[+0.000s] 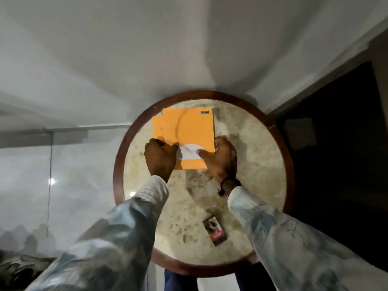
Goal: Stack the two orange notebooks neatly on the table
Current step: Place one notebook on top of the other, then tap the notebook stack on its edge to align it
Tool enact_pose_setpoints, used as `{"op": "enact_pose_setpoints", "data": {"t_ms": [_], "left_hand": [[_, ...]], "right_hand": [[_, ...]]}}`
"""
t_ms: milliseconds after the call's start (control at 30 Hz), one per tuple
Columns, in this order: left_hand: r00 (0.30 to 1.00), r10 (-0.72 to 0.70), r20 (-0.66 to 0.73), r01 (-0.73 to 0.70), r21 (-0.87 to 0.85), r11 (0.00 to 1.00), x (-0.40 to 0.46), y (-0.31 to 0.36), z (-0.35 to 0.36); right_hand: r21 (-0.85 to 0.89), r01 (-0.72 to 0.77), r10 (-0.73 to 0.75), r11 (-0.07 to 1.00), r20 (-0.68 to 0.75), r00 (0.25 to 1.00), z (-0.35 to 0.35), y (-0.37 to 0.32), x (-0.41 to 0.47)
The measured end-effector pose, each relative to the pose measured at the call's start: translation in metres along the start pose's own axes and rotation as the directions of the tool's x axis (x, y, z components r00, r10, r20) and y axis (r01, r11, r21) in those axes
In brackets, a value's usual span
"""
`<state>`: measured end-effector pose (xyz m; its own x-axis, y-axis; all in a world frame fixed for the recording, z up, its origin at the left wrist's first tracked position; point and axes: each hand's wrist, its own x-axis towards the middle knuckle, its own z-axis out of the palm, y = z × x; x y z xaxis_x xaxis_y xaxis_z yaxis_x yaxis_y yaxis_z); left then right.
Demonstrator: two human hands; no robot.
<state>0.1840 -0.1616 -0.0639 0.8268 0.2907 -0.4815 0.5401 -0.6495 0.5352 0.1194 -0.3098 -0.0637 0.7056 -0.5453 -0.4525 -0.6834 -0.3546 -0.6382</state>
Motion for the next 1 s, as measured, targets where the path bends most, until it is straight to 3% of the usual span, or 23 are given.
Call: {"op": "enact_pose_setpoints", "data": {"t_ms": [167,233,367,433,533,600,667,733,800,900,1000], "left_hand": [[0.997,0.068,0.037,-0.074,0.208,0.975,0.025,-0.012,-0.007],[0.993,0.111,0.035,-0.115,0.186,0.976,0.023,-0.015,-0.006],[0.987,-0.114,0.111,0.111,0.030,0.993,0.044,-0.012,-0.013],[0.974,-0.079,0.211,0.069,0.058,0.996,0.054,-0.016,-0.018],[0.959,0.102,0.263,-0.116,0.040,0.992,0.060,-0.020,-0.022],[0.929,0.276,0.248,-0.287,0.012,0.958,0.056,-0.019,-0.023],[0.908,0.352,0.226,-0.348,-0.062,0.936,0.047,-0.020,-0.025],[0.901,0.398,0.173,-0.370,-0.174,0.913,0.036,-0.023,-0.027],[0.875,0.483,0.036,-0.460,-0.250,0.852,0.021,-0.029,-0.029],[0.869,0.473,-0.144,-0.493,-0.306,0.814,-0.002,-0.039,-0.022],[0.903,0.406,-0.136,-0.429,-0.304,0.851,-0.016,-0.046,-0.015]], "right_hand": [[-0.130,-0.004,0.008,0.991,0.029,1.000,0.043,-0.006,0.009],[-0.159,0.017,-0.017,0.987,0.002,1.000,0.048,-0.003,0.007],[-0.228,0.090,-0.088,0.969,0.023,0.996,0.054,-0.008,0.007],[-0.209,0.080,-0.074,0.975,0.038,0.997,0.052,-0.009,0.014],[-0.091,0.017,-0.017,0.996,0.005,1.000,0.043,-0.016,0.034],[0.007,-0.042,0.042,0.999,0.022,0.999,0.041,-0.026,0.046],[0.098,-0.055,0.052,0.994,0.032,0.998,0.040,-0.036,0.045],[0.196,0.067,-0.051,0.978,-0.084,0.995,0.038,-0.041,0.029],[0.257,0.241,-0.168,0.936,-0.274,0.947,0.038,-0.041,0.004],[0.195,0.416,-0.296,0.888,-0.450,0.843,0.048,-0.026,-0.028],[0.130,0.417,-0.330,0.900,-0.421,0.845,0.058,-0.013,-0.041]]}}
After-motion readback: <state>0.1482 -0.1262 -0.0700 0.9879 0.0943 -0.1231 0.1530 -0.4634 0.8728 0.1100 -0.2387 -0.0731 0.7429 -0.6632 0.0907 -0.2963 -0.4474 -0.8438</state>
